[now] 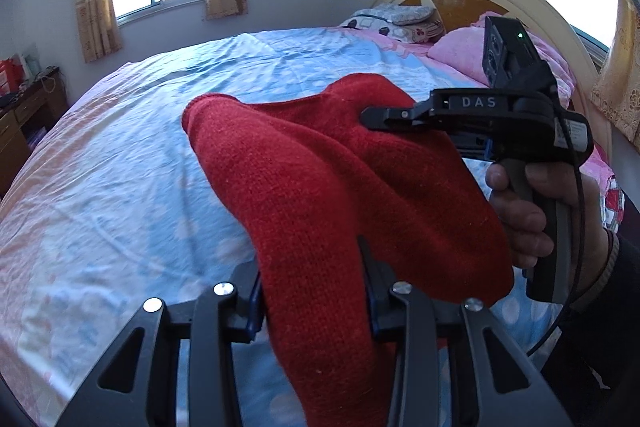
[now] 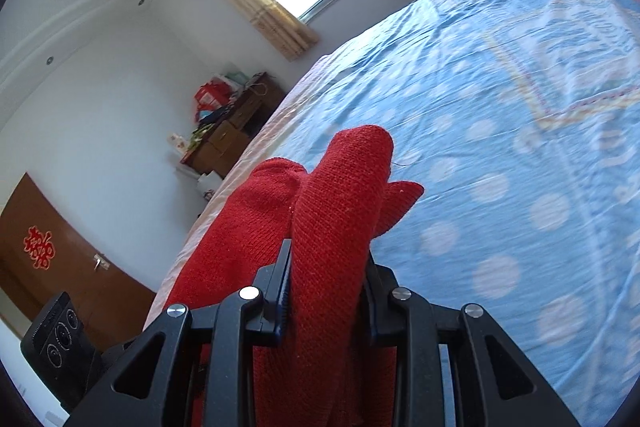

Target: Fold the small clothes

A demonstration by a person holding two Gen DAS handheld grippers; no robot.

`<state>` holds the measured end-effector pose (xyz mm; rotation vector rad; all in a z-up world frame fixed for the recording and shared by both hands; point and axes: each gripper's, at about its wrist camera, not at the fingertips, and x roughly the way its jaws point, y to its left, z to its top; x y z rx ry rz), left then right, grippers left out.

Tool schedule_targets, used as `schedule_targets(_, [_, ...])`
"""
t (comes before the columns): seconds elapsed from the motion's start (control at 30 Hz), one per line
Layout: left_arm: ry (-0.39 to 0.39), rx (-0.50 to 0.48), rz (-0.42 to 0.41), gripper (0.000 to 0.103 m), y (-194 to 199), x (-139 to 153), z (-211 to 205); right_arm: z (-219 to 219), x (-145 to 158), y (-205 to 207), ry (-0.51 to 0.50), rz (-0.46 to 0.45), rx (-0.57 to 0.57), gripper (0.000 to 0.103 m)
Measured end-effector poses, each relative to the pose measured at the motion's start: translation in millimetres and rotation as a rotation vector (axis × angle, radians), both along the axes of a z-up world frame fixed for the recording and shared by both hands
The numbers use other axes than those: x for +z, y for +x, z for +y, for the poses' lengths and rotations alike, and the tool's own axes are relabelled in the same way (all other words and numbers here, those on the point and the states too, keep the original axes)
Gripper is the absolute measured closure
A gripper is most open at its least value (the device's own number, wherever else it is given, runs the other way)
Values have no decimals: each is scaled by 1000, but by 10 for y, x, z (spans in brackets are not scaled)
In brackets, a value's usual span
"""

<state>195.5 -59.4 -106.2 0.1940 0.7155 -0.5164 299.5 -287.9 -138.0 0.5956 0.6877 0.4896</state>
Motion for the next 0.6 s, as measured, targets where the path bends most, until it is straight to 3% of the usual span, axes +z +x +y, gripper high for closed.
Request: schedule_targets(0.6, [9,138,-38,63,-265,114,799,1134,189,-9,-19,-27,188,74])
